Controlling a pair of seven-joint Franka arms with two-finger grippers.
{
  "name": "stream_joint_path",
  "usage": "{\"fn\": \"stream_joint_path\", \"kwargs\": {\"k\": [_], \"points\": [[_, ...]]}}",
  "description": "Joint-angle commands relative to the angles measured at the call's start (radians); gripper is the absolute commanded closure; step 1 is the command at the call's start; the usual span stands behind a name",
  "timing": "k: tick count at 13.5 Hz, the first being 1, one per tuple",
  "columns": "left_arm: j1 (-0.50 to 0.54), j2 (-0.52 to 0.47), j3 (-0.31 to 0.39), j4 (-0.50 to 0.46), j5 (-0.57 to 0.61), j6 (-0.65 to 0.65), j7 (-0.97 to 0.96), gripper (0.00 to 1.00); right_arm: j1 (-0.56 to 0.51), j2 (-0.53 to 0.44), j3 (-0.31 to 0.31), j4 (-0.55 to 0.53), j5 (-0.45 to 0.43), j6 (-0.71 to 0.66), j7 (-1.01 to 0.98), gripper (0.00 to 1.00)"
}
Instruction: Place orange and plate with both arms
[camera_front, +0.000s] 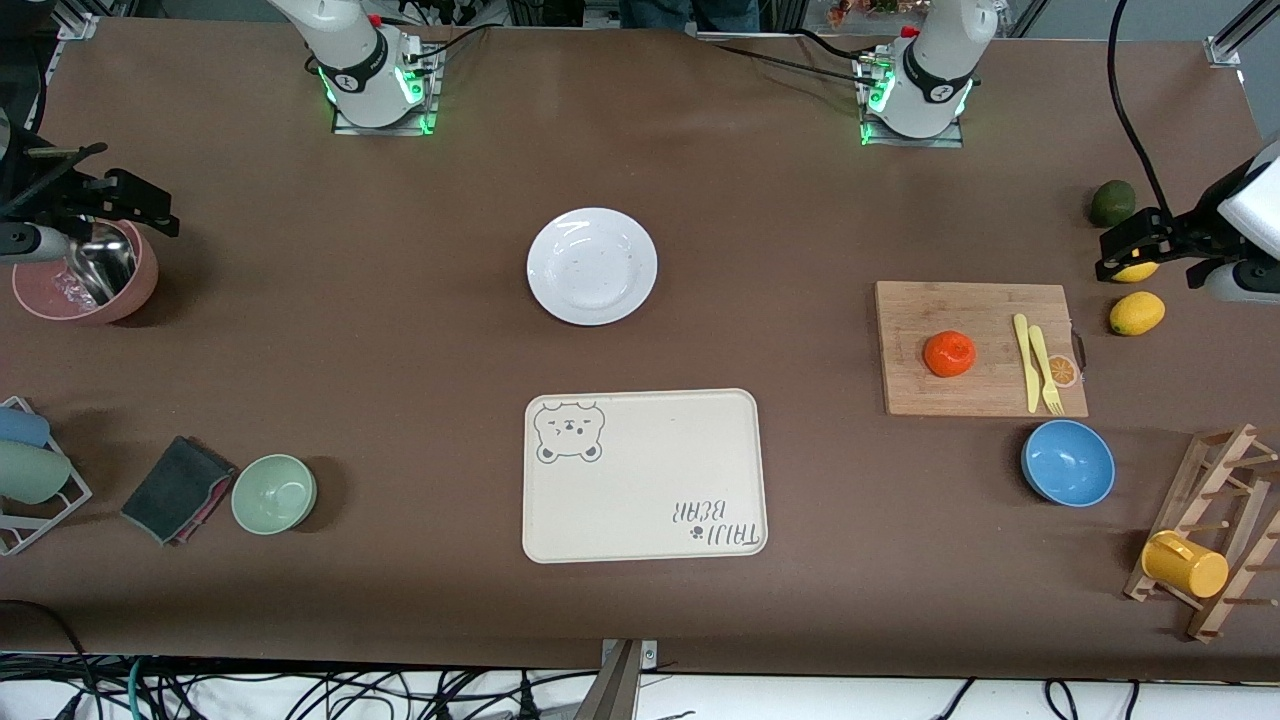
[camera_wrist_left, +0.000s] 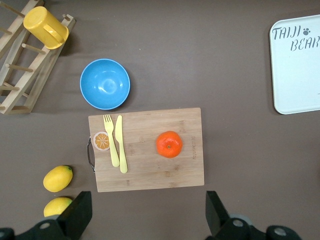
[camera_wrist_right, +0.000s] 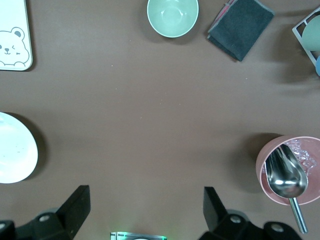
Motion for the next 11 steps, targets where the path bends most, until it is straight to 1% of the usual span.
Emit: {"fn": "stream_joint_path", "kwargs": {"k": [1, 11], "points": [[-0.003, 0.008, 0.002, 0.024, -0.016, -0.005, 0.001, 0.00, 0.002, -0.002, -0.004, 0.008, 0.014, -0.013, 0.009, 0.00], [-0.003, 0.008, 0.002, 0.024, -0.016, -0.005, 0.001, 0.00, 0.004, -0.002, -0.004, 0.008, 0.012, -0.013, -0.002, 0.00]]}}
